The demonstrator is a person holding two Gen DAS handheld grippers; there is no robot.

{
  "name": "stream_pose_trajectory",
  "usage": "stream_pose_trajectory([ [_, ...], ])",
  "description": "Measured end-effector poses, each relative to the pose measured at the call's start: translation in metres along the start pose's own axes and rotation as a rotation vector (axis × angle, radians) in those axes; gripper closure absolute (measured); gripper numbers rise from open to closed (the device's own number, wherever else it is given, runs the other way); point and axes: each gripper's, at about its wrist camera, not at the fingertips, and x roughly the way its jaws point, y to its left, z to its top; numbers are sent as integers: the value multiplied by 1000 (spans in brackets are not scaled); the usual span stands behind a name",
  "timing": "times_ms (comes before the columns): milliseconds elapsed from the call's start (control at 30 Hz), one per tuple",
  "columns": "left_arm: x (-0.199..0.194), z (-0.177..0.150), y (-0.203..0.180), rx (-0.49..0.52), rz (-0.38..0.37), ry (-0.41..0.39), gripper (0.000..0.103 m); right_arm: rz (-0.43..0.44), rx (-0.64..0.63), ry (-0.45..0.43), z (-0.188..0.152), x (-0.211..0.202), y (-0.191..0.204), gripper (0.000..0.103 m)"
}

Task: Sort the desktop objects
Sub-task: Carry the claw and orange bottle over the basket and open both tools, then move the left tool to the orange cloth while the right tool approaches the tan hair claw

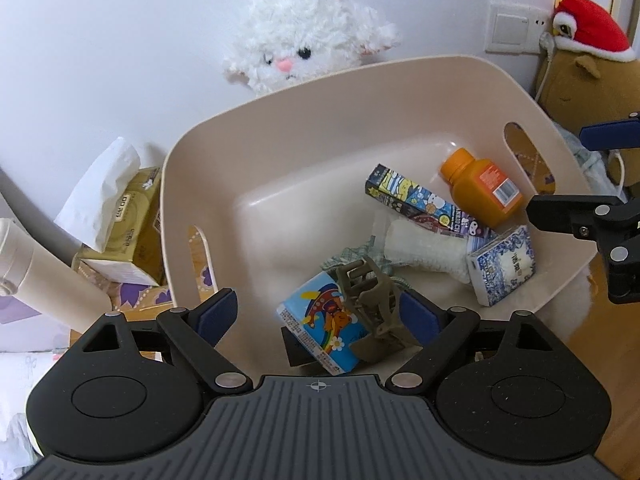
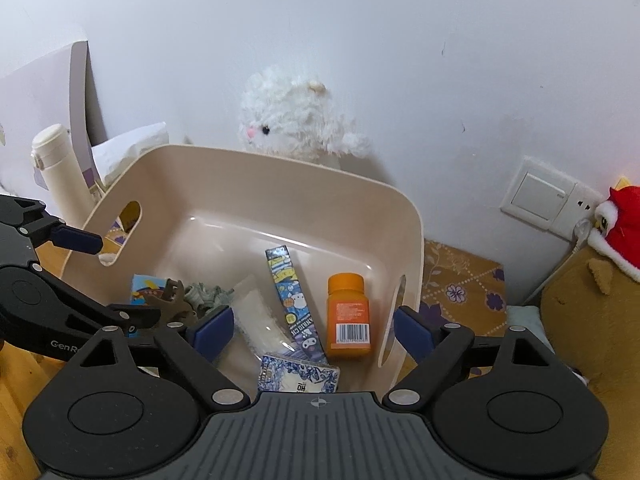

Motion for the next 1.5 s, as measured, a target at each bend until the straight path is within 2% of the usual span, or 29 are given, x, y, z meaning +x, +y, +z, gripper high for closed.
stream_pose_trajectory([
  [400,-47,-19,12,42,-6,-85,13,17,-4,-74,-12,-46,10,8],
  [700,-72,-48,21,26,-23,-79,13,19,12,-111,-29,-79,16,0],
  [867,-80,-61,25,-3,-25,-59,13,19,7,-94,-44,-91,17,0],
  [900,-82,-64,26,-4,-25,-59,13,-23,43,-91,-48,-92,17,0],
  [1233,-92,-95,36,-2,2,-64,13,-44,48,-24,-91,-99,14,0],
  [1500,-78,-137,43,17,-14,11,13,-61,53,50,-122,-89,9,0],
])
